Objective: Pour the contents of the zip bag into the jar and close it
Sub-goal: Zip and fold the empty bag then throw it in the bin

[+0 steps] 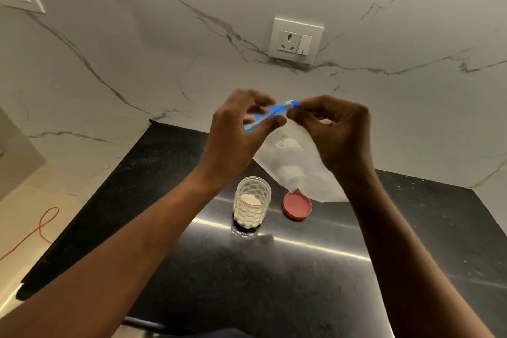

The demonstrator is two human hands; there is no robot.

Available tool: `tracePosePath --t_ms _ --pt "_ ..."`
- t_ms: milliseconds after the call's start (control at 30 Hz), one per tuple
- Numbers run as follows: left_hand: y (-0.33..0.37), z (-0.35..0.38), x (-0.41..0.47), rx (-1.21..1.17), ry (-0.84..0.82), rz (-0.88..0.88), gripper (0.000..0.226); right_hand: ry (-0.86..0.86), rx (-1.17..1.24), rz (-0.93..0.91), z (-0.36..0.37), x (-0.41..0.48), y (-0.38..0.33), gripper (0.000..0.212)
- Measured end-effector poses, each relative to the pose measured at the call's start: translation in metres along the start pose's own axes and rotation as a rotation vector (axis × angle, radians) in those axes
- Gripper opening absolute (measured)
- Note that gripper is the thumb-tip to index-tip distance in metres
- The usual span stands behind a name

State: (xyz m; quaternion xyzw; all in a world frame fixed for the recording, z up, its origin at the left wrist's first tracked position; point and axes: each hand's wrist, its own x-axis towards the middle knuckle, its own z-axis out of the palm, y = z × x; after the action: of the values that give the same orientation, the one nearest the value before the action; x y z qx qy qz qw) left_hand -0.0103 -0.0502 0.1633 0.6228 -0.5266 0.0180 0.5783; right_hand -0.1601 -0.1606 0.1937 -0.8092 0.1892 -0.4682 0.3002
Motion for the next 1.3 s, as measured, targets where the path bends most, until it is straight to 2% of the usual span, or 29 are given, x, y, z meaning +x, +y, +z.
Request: tracePosePath --t_ms 67,200,333,500,833,1133,1233,1300 --pt "0.012 -0.009 0.014 0.090 0.020 0.076 0.050 0.018 0.211 0.052 -0.004 0.004 0.000 0.016" --pt "0.026 -0.024 0.040 0.224 -0.120 0.166 0.037 0.003 0.403 0.100 -0.001 0.007 -0.003 0.012" --pt "0.029 -0.024 0.037 0.209 -0.168 0.201 0.030 0.043 0.660 0.272 0.003 0.003 -0.001 0.008" --pt "0.026 -0.023 0.028 0.189 -0.170 0.161 0.026 0.011 0.678 0.335 0.013 -0.006 0.001 0.009" --pt "0.007 -0.035 0.017 0.222 -0.136 0.086 0.025 0.162 0.745 0.501 0.004 0.002 0.008 0.006" --pt "-0.019 -0.059 0.003 0.173 -0.140 -0.048 0.034 0.194 0.768 0.554 -0.014 0.003 0.021 0.010" --pt "-0.021 -0.064 0.003 0.102 -0.119 -0.085 0.036 0.202 0.808 0.583 -0.013 0.003 0.023 0.011" --pt "-0.024 -0.062 0.001 -0.095 -0.183 -0.180 0.040 0.215 0.857 0.629 -0.012 0.006 0.025 0.011"
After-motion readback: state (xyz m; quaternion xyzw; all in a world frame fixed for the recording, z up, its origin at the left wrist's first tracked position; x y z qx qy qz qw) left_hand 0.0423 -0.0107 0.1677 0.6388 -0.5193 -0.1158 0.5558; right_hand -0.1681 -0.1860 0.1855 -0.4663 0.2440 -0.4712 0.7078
